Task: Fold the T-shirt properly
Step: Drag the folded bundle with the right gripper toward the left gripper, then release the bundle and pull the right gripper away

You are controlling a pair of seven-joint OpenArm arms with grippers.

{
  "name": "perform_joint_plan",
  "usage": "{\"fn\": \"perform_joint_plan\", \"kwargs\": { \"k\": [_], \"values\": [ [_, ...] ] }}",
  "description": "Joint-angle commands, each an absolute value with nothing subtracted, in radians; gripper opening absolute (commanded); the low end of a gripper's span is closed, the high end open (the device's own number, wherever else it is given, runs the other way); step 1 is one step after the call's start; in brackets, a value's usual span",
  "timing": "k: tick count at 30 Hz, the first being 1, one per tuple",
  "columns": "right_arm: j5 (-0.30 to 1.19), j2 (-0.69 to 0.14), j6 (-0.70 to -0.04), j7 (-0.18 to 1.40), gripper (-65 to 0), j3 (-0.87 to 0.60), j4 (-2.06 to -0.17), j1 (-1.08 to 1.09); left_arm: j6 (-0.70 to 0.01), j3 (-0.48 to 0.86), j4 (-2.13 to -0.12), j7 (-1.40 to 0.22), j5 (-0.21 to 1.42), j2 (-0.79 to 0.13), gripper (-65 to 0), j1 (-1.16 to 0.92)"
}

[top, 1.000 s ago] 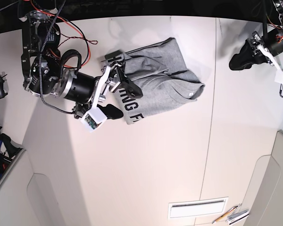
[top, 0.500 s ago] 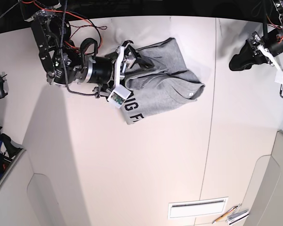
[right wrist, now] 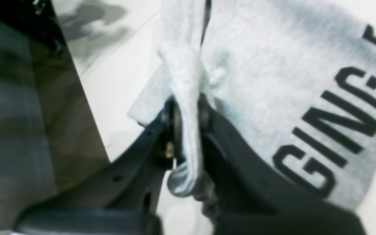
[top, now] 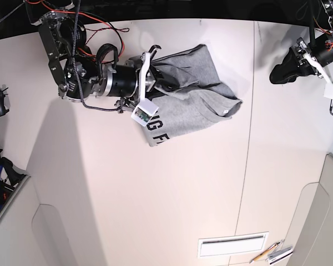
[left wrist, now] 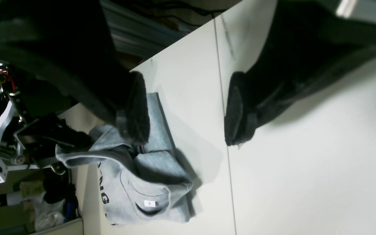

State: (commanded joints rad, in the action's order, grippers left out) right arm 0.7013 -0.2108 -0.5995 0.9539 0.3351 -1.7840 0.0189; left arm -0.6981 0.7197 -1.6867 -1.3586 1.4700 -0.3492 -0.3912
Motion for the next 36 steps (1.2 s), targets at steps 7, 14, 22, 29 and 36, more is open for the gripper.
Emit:
{"fn": "perform_joint_plan", "kwargs": {
  "k": [7, 14, 22, 29, 36],
  "values": [
    [0.749, -0.143, -0.601, 0.988, -42.2, 0.35, -1.784, 0.019, -0.698, 0.72, -1.687, -1.359, 1.47, -0.349, -25.3, -0.391],
    [0.738, -0.143, -0.599, 0.993, -42.2, 0.539, -1.784, 0.019, -0.698, 0.72, -1.687, -1.358, 1.47, -0.349, -25.3, -0.39],
    [0.704, -0.09, -0.599, 0.976, -42.8, 0.561, -1.788, 0.02, -0.698, 0.733, -1.697, -1.366, 1.484, -0.352, -31.9, -0.39],
    [0.575, 0.009, -0.598, 0.828, -65.0, 0.166, -1.789, 0.092, -0.698, 0.731, -2.006, -1.396, 1.484, -0.349, -65.0, -0.391],
    [0.53, 0.003, -0.598, 0.805, -65.0, -0.008, -1.706, 0.237, -0.698, 0.693, -2.161, -1.396, 1.484, -0.349, -65.0, -0.39]
  ]
}}
